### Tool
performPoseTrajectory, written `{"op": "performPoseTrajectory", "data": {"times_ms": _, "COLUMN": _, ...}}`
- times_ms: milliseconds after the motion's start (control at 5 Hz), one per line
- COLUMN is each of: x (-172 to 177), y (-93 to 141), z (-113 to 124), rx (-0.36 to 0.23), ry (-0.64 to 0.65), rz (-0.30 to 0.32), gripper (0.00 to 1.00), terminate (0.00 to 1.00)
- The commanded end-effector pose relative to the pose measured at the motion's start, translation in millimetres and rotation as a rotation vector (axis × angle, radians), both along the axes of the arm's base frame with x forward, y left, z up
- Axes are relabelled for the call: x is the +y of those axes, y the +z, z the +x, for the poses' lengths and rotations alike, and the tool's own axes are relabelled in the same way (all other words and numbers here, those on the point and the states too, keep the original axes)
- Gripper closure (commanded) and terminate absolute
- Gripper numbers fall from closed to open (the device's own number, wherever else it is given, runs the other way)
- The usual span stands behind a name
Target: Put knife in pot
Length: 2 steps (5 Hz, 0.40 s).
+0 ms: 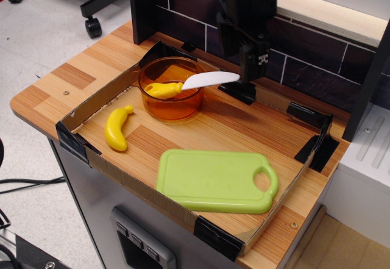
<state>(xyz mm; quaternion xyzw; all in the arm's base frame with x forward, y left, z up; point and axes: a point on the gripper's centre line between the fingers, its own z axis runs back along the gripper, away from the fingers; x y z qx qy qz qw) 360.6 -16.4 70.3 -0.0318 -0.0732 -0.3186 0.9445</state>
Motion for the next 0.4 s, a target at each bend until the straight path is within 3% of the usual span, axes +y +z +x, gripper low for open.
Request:
{"op": "performPoseTrajectory", "data": {"times_ms": 0, "x": 11.6, "y": 51.3, "z": 2.4, "rx": -0.047, "ry": 0.040, "rz": -0.016, "gripper": 0.00, "terminate": 0.00}}
{"op": "performPoseTrajectory", "data": {"times_ms": 200, "x": 11.6, "y": 51.3, "z": 2.4, "rx": -0.047, "ry": 0.040, "rz": -0.016, "gripper": 0.00, "terminate": 1.00}}
